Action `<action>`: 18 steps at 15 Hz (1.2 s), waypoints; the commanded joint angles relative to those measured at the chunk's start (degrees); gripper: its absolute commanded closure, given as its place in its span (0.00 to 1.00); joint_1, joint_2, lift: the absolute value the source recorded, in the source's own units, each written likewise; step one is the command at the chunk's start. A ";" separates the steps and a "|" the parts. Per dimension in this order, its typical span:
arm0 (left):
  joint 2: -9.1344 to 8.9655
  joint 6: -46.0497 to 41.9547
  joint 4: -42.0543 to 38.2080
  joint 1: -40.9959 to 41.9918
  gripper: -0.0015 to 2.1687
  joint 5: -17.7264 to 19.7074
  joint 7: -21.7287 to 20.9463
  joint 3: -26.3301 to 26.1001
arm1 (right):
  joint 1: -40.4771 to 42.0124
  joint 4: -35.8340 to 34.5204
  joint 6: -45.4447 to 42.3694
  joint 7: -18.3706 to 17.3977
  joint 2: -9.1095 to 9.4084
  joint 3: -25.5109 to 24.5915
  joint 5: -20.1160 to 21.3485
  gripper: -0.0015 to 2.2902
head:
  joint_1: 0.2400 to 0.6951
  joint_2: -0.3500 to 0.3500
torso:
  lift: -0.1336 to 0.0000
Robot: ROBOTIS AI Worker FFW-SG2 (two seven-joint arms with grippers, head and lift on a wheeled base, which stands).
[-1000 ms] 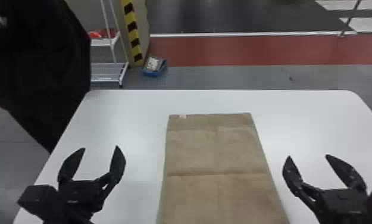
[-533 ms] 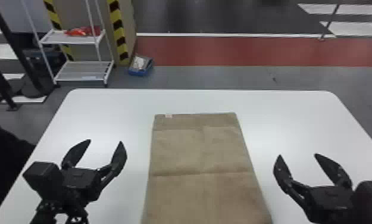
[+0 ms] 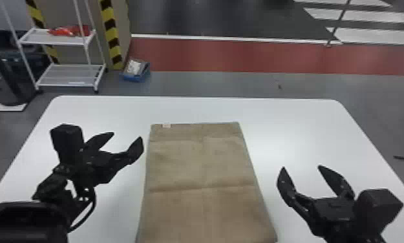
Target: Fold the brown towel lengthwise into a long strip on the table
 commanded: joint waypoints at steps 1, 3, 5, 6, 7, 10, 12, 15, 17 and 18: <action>-0.04 1.27 4.58 -4.56 0.09 -2.07 -0.87 -1.86 | -0.24 0.12 0.28 0.00 0.16 0.01 0.13 0.04 | 1.00 0.38 | 0.30; -0.21 1.27 9.50 -7.99 0.09 -3.12 -0.87 -3.44 | -0.51 0.56 0.28 0.00 0.25 0.01 0.22 0.04 | 1.00 0.36 | 0.30; -0.92 1.63 15.21 -11.50 0.10 -3.65 -1.22 -4.67 | -0.77 0.91 0.28 0.00 0.25 0.10 0.40 0.04 | 1.00 0.35 | 0.30; -1.36 1.63 18.38 -13.44 0.10 -4.09 -1.22 -5.20 | -0.86 1.08 0.28 0.00 0.25 0.10 0.40 0.04 | 1.00 0.35 | 0.30; -1.88 1.27 21.28 -15.11 0.10 -4.44 -1.22 -5.20 | -1.12 1.35 0.28 0.00 0.33 0.10 0.40 0.04 | 1.00 0.34 | 0.30; -2.24 0.04 26.55 -18.18 0.12 -5.06 -1.05 -5.20 | -1.47 1.52 0.81 0.00 0.25 0.19 0.40 0.04 | 1.00 0.32 | 0.30; -2.32 -0.84 28.04 -18.80 0.12 -5.23 -0.96 -5.20 | -1.74 1.79 0.99 0.00 0.16 0.19 0.40 0.04 | 1.00 0.32 | 0.30; -2.50 -1.54 29.71 -19.06 0.21 -6.20 -1.14 -5.20 | -2.18 2.40 0.99 0.00 0.07 0.36 0.31 0.04 | 1.00 0.33 | 0.30; -2.59 -1.71 29.98 -19.06 0.25 -6.20 -1.14 -5.20 | -2.35 2.67 0.99 0.00 -0.02 0.45 0.31 0.04 | 1.00 0.33 | 0.30; -2.68 -1.71 30.15 -19.15 0.25 -6.38 -1.05 -5.20 | -2.44 2.84 0.99 0.00 -0.11 0.54 0.22 0.04 | 1.00 0.33 | 0.30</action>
